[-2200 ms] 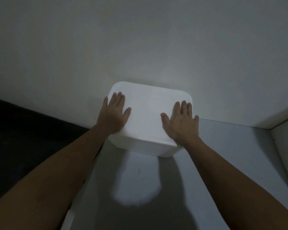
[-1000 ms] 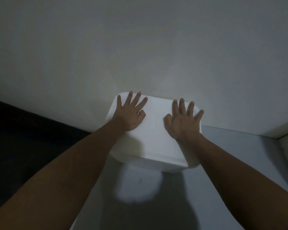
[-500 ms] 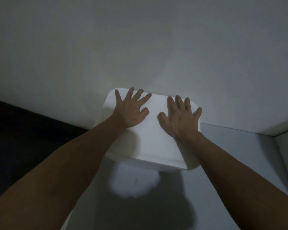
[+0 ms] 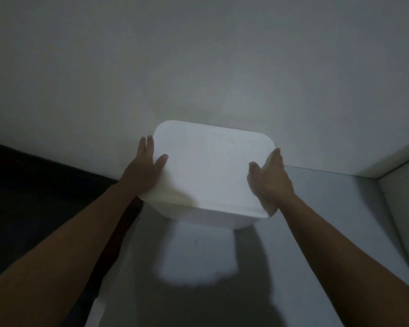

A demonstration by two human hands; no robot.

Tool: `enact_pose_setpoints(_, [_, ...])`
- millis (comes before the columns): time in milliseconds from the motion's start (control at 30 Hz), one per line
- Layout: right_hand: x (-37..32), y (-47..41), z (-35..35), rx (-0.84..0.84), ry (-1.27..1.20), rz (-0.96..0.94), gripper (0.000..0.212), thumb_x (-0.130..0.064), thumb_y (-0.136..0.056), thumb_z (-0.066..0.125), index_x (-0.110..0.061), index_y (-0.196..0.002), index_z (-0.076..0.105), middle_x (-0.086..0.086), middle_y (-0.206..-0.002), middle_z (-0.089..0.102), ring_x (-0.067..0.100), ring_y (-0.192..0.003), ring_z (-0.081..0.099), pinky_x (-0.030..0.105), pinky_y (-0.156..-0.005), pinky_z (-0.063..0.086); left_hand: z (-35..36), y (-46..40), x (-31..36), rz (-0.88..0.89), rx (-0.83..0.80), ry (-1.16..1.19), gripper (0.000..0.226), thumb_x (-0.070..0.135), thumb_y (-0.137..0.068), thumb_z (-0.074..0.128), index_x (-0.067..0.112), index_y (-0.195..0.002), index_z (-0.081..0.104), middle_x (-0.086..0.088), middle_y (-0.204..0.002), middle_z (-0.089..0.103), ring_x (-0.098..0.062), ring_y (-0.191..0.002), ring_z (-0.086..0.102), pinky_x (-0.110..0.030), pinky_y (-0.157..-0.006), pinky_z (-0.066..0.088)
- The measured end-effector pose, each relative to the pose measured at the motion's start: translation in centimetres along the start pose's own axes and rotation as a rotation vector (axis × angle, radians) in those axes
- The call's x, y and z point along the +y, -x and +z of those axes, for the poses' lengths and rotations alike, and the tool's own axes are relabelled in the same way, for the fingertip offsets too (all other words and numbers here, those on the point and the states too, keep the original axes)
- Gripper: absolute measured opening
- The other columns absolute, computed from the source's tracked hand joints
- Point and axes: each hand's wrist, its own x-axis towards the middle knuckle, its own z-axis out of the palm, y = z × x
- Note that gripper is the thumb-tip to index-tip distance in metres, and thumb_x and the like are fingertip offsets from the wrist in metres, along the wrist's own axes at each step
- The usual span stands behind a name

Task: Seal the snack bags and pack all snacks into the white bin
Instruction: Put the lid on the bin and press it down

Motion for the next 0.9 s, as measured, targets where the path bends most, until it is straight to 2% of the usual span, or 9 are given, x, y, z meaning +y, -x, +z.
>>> enact_pose_setpoints(167, [0.2,1.4,0.8,0.110,-0.057,0.068,0.072,-0.050,-0.099,0.033,-0.019,-0.156,0.002,0.028,-0.136,0.052,0.044,-0.120,0.053,0.046,-0.099,0.041,0.2,0.9,0.3,-0.051,0.047,-0.006,0.067,0.045,-0.100,0.035,0.022,-0.155,0.003,-0.023,-0.147,0.039,-0.042,-0.129,0.043,-0.046,-0.105,0.033])
enact_pose_setpoints(300, [-0.2,2.2,1.3,0.283,-0.012,-0.031,0.065,-0.047,-0.099,0.036,-0.004,-0.146,0.031,0.025,-0.131,0.055,0.042,-0.116,0.054,0.046,-0.095,0.043,0.2,1.7,0.8,-0.034,0.270,-0.253,0.059,0.042,-0.099,0.038,0.015,-0.150,0.027,-0.025,-0.120,0.058,-0.044,-0.103,0.057,-0.050,-0.083,0.047])
enact_pose_setpoints(367, [-0.1,2.8,1.5,0.379,0.074,-0.117,0.057,-0.044,-0.097,0.039,0.001,-0.130,0.048,0.021,-0.133,0.054,0.041,-0.117,0.053,0.046,-0.093,0.043,0.6,2.4,1.3,0.039,0.339,-0.434,0.053,0.036,-0.095,0.040,0.002,-0.133,0.051,-0.026,-0.106,0.062,-0.043,-0.086,0.061,-0.047,-0.066,0.052])
enact_pose_setpoints(400, [-0.1,3.1,1.5,0.402,0.144,-0.136,0.055,-0.043,-0.096,0.040,0.002,-0.125,0.052,0.021,-0.134,0.052,0.040,-0.119,0.051,0.047,-0.093,0.043,1.0,2.7,2.0,0.044,0.347,-0.469,0.053,0.036,-0.093,0.039,-0.001,-0.126,0.057,-0.027,-0.107,0.063,-0.042,-0.086,0.062,-0.046,-0.065,0.053])
enact_pose_setpoints(467, [-0.3,4.0,1.6,0.392,0.257,-0.129,0.058,-0.043,-0.094,0.041,0.001,-0.132,0.048,0.021,-0.146,0.043,0.040,-0.132,0.041,0.053,-0.101,0.038,2.6,3.8,4.1,-0.009,0.314,-0.456,0.061,0.041,-0.092,0.035,-0.006,-0.127,0.054,-0.030,-0.128,0.054,-0.045,-0.111,0.056,-0.053,-0.086,0.048])
enact_pose_setpoints(500, [-0.6,4.6,2.1,0.361,0.282,-0.119,0.062,-0.044,-0.094,0.042,-0.001,-0.138,0.043,0.021,-0.153,0.035,0.040,-0.139,0.033,0.056,-0.106,0.034,3.7,4.5,5.0,-0.045,0.310,-0.433,0.067,0.044,-0.091,0.033,-0.008,-0.132,0.048,-0.030,-0.138,0.047,-0.044,-0.125,0.047,-0.059,-0.098,0.038])
enact_pose_setpoints(567, [-1.0,5.9,3.6,0.289,0.340,-0.124,0.068,-0.047,-0.094,0.039,-0.005,-0.147,0.033,0.019,-0.159,0.024,0.043,-0.145,0.020,0.061,-0.110,0.027,5.4,5.8,6.1,-0.061,0.302,-0.398,0.076,0.047,-0.089,0.027,-0.010,-0.137,0.041,-0.028,-0.147,0.037,-0.040,-0.139,0.032,-0.063,-0.108,0.020])
enact_pose_setpoints(667, [-1.5,6.3,4.8,0.262,0.422,-0.124,0.072,-0.050,-0.095,0.034,-0.006,-0.151,0.028,0.017,-0.161,0.022,0.048,-0.145,0.015,0.063,-0.110,0.025,6.7,6.4,7.0,-0.070,0.292,-0.393,0.080,0.049,-0.088,0.024,-0.010,-0.141,0.035,-0.026,-0.151,0.031,-0.038,-0.143,0.024,-0.062,-0.112,0.012])
enact_pose_setpoints(900, [-1.8,6.0,4.6,0.241,0.460,-0.080,0.075,-0.053,-0.093,0.032,-0.006,-0.151,0.027,0.017,-0.161,0.022,0.047,-0.145,0.016,0.060,-0.107,0.030,7.0,6.4,7.8,-0.084,0.334,-0.448,0.077,0.052,-0.092,0.028,-0.009,-0.138,0.040,-0.026,-0.148,0.037,-0.039,-0.140,0.030,-0.063,-0.110,0.018])
